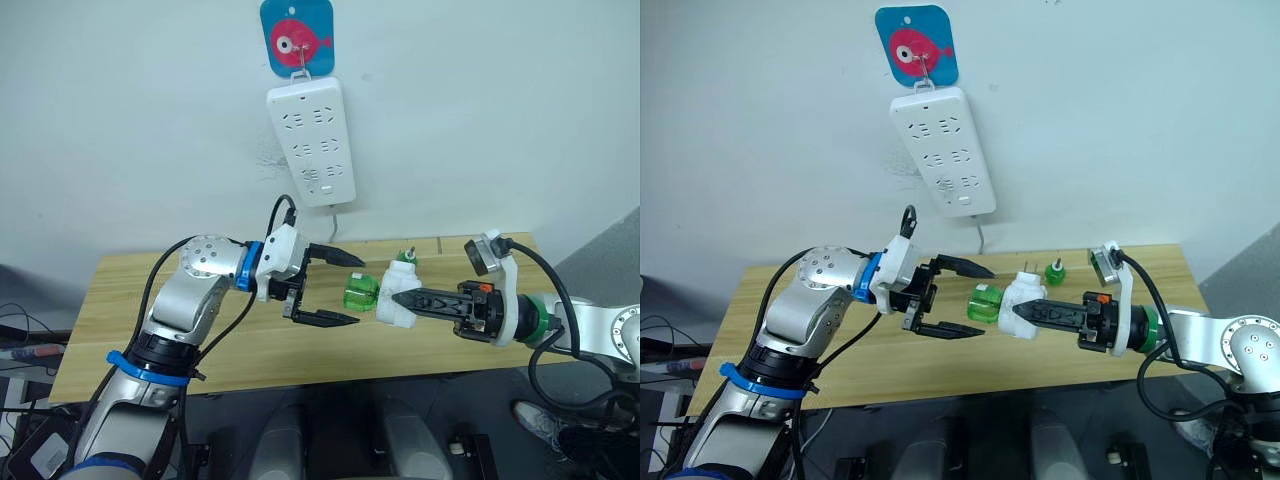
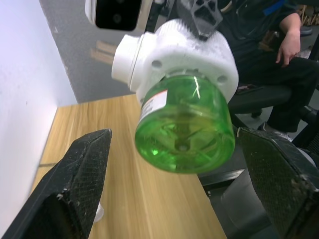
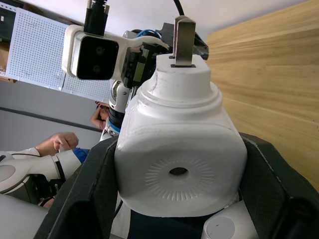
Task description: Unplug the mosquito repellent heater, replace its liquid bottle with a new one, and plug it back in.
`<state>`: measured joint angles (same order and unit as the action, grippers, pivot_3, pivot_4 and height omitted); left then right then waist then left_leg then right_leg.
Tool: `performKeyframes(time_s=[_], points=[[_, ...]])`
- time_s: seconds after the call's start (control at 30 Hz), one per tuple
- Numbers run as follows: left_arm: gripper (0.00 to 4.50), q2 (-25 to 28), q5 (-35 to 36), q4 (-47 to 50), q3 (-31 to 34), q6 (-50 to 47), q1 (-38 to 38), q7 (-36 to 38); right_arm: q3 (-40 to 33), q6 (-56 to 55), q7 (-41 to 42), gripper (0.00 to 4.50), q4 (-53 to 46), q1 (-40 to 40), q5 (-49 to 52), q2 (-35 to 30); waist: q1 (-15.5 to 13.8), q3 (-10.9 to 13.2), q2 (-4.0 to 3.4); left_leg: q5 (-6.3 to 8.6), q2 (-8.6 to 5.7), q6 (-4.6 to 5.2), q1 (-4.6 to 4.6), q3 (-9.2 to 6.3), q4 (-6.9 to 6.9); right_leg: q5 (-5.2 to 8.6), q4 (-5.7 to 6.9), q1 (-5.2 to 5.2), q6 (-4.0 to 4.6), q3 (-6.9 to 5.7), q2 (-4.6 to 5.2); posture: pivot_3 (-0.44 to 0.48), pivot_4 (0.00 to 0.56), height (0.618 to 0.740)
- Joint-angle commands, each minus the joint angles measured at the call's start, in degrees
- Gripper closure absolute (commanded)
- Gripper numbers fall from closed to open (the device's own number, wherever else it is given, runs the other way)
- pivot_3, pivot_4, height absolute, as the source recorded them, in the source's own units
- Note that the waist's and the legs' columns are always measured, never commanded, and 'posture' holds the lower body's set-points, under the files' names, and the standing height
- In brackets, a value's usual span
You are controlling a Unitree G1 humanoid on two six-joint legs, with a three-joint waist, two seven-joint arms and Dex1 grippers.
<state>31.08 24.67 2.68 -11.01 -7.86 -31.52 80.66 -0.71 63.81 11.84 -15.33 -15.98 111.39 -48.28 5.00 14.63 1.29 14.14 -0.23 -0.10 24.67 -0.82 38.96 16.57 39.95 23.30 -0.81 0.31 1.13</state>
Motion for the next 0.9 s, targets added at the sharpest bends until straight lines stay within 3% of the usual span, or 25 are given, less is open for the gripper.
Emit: performKeyframes(time_s=[0.03, 0.13, 0.37, 0.6, 0.77, 0.9], points=[[0.23, -0.72, -0.96, 0.79, -0.54, 2.98, 0.02, 0.32, -1.04, 0.26, 0.96, 1.55, -0.89, -0.54, 1.61, -0.39, 0.0, 0.0, 0.0, 0.0, 0.0, 0.0, 0.0, 0.0, 0.0, 0.0, 0.0, 0.0, 0.0, 0.0, 0.0, -0.196, 0.2, 0.74], [0.23, -1.87, -1.66, 0.49, -0.93, 3.69, -0.36, -0.85, -0.95, 0.34, 0.84, 1.55, -1.11, -0.54, 1.61, -0.29, 0.0, 0.0, 0.0, 0.0, 0.0, 0.0, 0.0, 0.0, 0.0, 0.0, 0.0, 0.0, 0.0, 0.0, 0.0, -0.197, 0.2, 0.74], [2.18, -2.78, -1.89, 1.91, -2.03, 3.0, -0.54, -1.11, -0.75, 0.25, 0.52, 1.55, -1.69, -0.29, 1.61, -0.31, 0.01, 0.0, 0.01, 0.0, 0.0, 0.0, 0.0, 0.0, 0.0, -0.01, 0.0, 0.0, -0.01, 0.0, 0.0, -0.198, 0.2, 0.74], [2.22, -3.38, -2.73, 1.6, -2.05, 2.45, -1.84, -2.89, -1.15, 0.04, 1.14, 1.55, -2.89, 0.36, 1.61, -0.53, 0.0, 0.0, 0.01, 0.0, 0.0, 0.0, 0.0, 0.0, 0.0, -0.01, 0.0, 0.0, -0.01, 0.0, -0.01, -0.197, 0.203, 0.74], [2.22, -3.17, -2.38, 1.35, -1.75, 0.37, -3.51, -3.18, -2.35, -0.11, -0.96, 0.0, -2.95, 2.54, -0.94, -3.98, -0.05, 0.0, 0.01, 0.0, 0.0, 0.0, 0.01, -0.01, 0.0, -0.01, 0.0, 0.0, -0.01, -0.02, 0.0, -0.198, 0.205, 0.74], [2.22, -2.52, -1.7, 1.45, -1.45, -2.15, -3.65, -3.01, -7.08, 1.7, 9.25, 0.0, -5.57, 7.59, -15.86, -11.79, -0.16, 0.0, 0.0, 0.0, -0.02, 0.0, 0.01, 0.0, 0.01, -0.01, -0.01, 0.0, -0.02, 0.0, 0.0, -0.204, 0.21, 0.74]])
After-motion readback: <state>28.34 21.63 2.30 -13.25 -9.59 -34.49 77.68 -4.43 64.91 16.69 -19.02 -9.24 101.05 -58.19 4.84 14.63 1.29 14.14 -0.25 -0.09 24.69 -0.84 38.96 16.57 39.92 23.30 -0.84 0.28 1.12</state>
